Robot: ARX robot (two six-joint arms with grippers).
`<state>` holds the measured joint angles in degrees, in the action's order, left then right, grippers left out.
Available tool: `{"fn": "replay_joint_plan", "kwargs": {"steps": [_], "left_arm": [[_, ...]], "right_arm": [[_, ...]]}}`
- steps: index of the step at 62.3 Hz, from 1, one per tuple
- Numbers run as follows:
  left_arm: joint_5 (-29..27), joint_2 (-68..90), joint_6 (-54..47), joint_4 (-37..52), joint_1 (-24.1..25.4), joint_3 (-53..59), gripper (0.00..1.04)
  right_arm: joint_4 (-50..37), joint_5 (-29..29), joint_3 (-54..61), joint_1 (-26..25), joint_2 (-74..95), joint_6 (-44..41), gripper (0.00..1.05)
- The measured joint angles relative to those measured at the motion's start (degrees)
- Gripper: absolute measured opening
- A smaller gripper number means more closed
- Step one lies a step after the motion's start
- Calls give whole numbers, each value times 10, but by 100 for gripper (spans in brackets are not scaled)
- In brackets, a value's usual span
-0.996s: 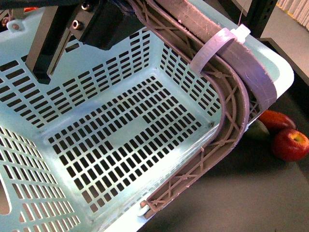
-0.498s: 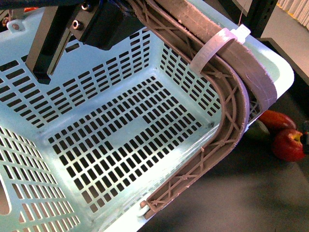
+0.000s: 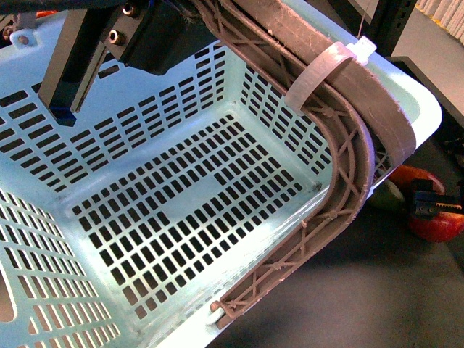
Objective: Pick apple with right arm and hold basket with left
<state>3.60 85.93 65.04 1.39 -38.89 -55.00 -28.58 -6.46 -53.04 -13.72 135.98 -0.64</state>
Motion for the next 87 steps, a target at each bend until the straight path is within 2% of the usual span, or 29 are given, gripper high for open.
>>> {"fn": "replay_joint_plan", "kwargs": {"steps": [31, 40, 52, 72, 87], "left_arm": [[0, 0, 0, 0, 0, 0, 16], [0, 0, 0, 0, 0, 0, 16], [0, 0, 0, 0, 0, 0, 16], [0, 0, 0, 0, 0, 0, 16], [0, 0, 0, 0, 0, 0, 16]], "right_arm": [[31, 17, -71, -7, 63, 37, 96], [31, 22, -69, -7, 67, 43, 82], [21, 31, -49, -11, 57, 43, 80], [-2, 101, 65, -30, -78, 13, 80], [55, 206, 139, -52, -292, 2, 80]]}}
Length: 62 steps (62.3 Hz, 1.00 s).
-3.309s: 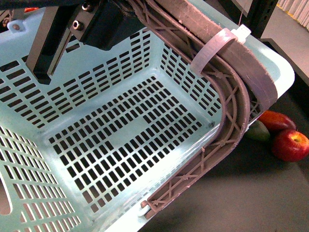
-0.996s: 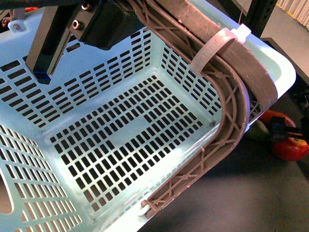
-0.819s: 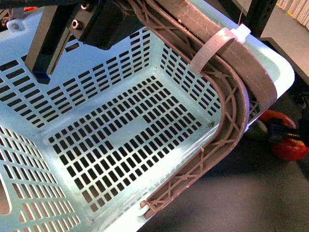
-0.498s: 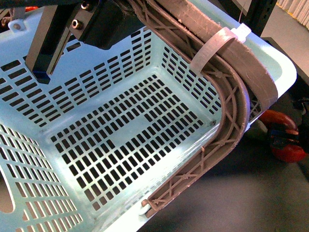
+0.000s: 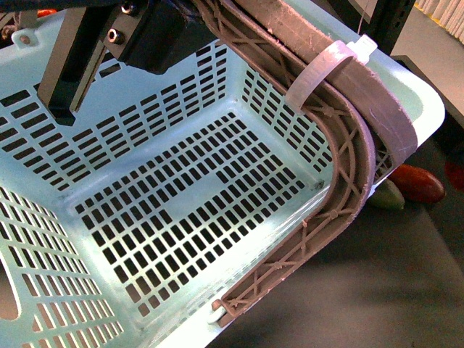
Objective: Pick apple with right arm and hold basket with left
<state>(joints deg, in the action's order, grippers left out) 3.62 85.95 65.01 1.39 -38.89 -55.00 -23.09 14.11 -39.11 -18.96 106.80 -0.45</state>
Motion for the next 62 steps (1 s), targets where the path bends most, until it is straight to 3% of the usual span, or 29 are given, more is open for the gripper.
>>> {"fn": "replay_joint_plan", "kwargs": {"steps": [10, 21, 26, 36, 46, 62], "left_arm": [[0, 0, 0, 0, 0, 0, 16], [0, 0, 0, 0, 0, 0, 16], [0, 0, 0, 0, 0, 0, 16], [0, 0, 0, 0, 0, 0, 16], [0, 0, 0, 0, 0, 0, 16], [0, 0, 0, 0, 0, 0, 16]], "right_arm": [[44, 37, 6, 2, -138, 15, 80], [70, 48, 6, 50, -280, 59, 80], [70, 46, 6, 82, -314, 81, 80], [44, 2, 6, 213, -332, 156, 80], [21, -31, 6, 297, -301, 176, 80], [16, -43, 23, 360, -269, 176, 80]]}}
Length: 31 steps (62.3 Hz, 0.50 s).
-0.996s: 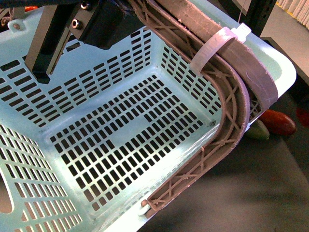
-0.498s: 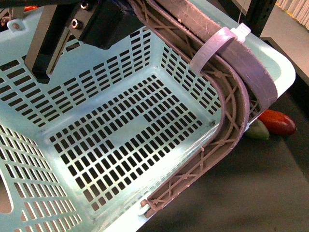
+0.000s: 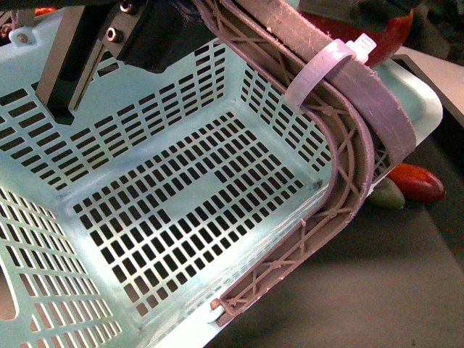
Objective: Pick apple with right arm and hold basket with left
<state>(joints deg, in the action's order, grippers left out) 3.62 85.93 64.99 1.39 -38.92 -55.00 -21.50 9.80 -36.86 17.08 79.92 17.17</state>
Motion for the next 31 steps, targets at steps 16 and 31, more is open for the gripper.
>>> {"fn": "replay_joint_plan", "kwargs": {"steps": [16, 31], "left_arm": [[0, 0, 0, 0, 0, 0, 16], [4, 3, -1, 0, -1, 0, 16]], "right_arm": [[-6, -8, 10, -5, 9, 1, 97], [-2, -10, 10, -23, 0, 3, 96]]}}
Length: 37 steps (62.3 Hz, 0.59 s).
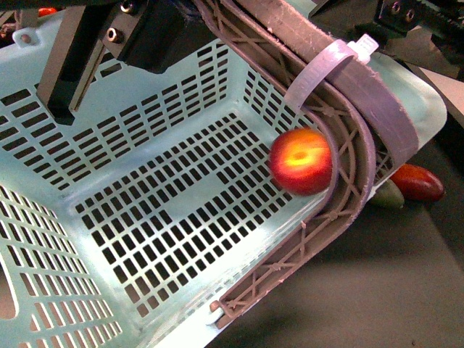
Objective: Pick apple with right arm and hold basket with left
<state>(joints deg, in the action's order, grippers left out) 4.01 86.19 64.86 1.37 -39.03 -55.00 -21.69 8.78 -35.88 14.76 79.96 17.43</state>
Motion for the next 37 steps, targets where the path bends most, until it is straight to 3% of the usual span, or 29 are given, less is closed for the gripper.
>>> {"fn": "replay_joint_plan", "kwargs": {"steps": [23, 37], "left_arm": [[0, 1, -3, 0, 0, 0, 16], [0, 1, -3, 0, -1, 0, 16]], "right_arm": [[95, -92, -17, -88, -143, -16, 96], [99, -94, -17, -96, -158, -22, 96]]}}
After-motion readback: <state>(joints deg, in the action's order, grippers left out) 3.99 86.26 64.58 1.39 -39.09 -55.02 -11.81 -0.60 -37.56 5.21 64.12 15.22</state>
